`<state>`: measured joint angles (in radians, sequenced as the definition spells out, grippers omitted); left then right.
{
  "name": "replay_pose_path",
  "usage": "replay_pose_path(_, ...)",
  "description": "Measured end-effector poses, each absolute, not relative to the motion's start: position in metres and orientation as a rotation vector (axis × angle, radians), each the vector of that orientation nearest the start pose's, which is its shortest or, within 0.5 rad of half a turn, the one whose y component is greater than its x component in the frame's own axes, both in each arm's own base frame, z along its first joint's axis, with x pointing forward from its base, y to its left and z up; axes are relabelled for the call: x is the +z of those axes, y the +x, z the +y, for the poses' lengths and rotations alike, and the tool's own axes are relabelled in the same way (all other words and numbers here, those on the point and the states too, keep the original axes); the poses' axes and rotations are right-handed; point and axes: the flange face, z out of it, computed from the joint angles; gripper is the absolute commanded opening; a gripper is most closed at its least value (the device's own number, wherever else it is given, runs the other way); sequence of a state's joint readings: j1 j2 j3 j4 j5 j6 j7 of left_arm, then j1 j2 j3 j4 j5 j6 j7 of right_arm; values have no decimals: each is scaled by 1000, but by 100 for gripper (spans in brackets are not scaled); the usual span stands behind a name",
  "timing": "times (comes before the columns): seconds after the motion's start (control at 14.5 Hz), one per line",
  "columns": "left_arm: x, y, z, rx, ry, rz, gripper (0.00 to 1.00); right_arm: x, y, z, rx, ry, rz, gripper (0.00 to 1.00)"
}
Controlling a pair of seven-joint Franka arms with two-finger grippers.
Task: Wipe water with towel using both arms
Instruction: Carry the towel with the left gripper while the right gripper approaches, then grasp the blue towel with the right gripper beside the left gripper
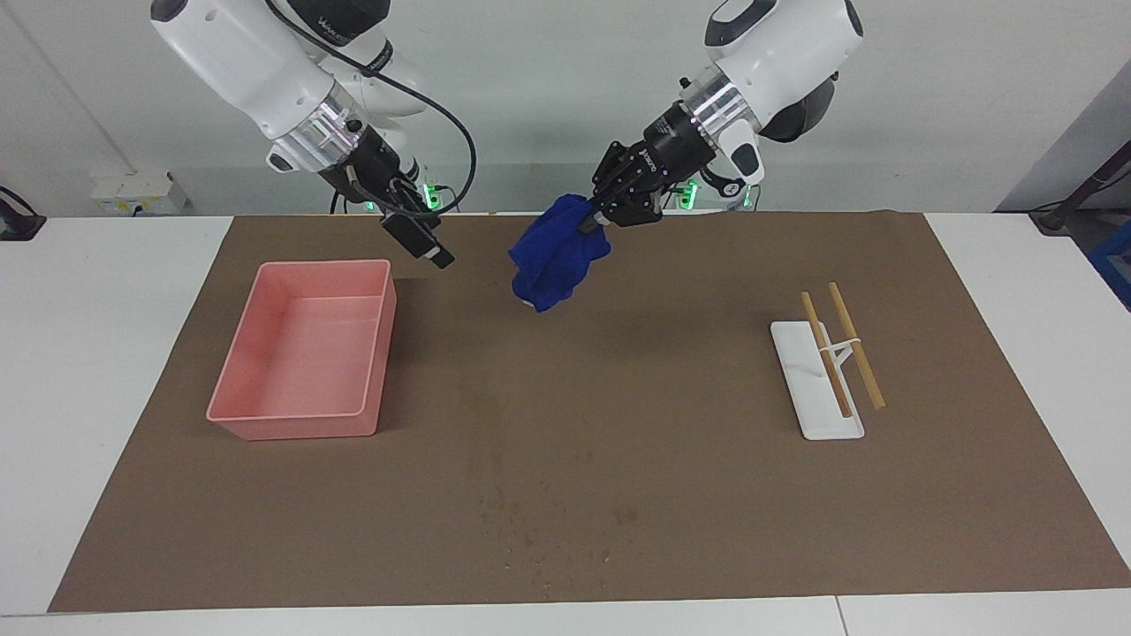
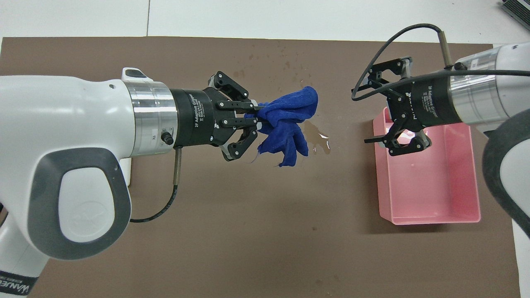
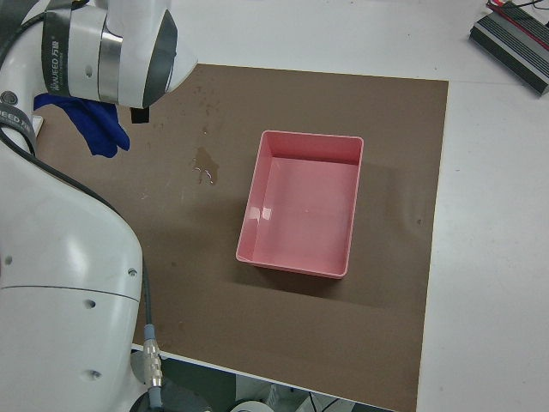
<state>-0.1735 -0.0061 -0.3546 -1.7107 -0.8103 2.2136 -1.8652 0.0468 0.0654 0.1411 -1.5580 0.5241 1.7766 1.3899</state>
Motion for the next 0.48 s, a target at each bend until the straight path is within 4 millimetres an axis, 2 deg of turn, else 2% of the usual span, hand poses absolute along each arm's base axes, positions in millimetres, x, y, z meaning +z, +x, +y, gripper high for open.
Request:
replay_pose_path(0.34, 637, 483, -369, -629, 1570, 1668, 0, 611, 584, 185, 504, -1905, 1774, 99)
replay_pose_path(0.48, 637, 479, -375, -624, 1569, 1658, 0, 608, 587, 187, 534, -1856, 1809, 99)
